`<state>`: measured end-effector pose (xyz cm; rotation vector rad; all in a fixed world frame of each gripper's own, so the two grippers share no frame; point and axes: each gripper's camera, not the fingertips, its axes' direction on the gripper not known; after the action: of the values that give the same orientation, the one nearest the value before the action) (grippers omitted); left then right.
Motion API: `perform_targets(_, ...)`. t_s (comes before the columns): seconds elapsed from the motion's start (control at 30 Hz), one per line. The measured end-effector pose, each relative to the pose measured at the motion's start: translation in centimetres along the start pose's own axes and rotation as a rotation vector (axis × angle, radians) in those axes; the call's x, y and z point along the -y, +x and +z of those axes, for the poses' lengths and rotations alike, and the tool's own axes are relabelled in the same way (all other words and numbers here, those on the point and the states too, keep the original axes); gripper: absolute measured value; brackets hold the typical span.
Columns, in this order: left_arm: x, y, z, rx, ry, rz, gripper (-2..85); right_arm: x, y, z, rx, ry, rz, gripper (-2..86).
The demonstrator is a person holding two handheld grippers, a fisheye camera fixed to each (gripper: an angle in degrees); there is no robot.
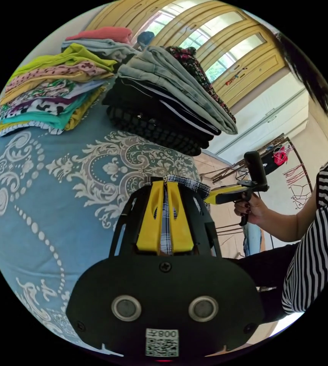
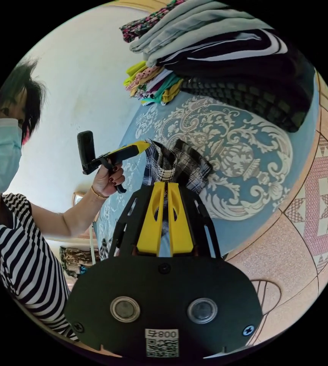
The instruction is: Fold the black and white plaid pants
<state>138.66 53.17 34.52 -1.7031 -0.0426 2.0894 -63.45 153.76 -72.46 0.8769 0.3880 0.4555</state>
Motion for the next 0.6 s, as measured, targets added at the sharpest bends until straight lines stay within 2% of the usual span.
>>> perform_targets(0.2,1.3,-0.7,4.1,0.033,-0.069,0.028,2.2,0.2,2.4,1.0,-0.117,-0.046,0.044,1.1)
perform_targets(0.3,0.9,-0.9,5.4,0.051,-0.089,0.020,2.4,0.1,3.6,1.4,-0.077,-0.046,0.081,1.1)
perform_targets(0.6,-0.7,-1.3,5.2,0.045,-0.013,-0.034,3.4,0.7,3.7,2.3,-0.079,-0.032,0.089,1.4)
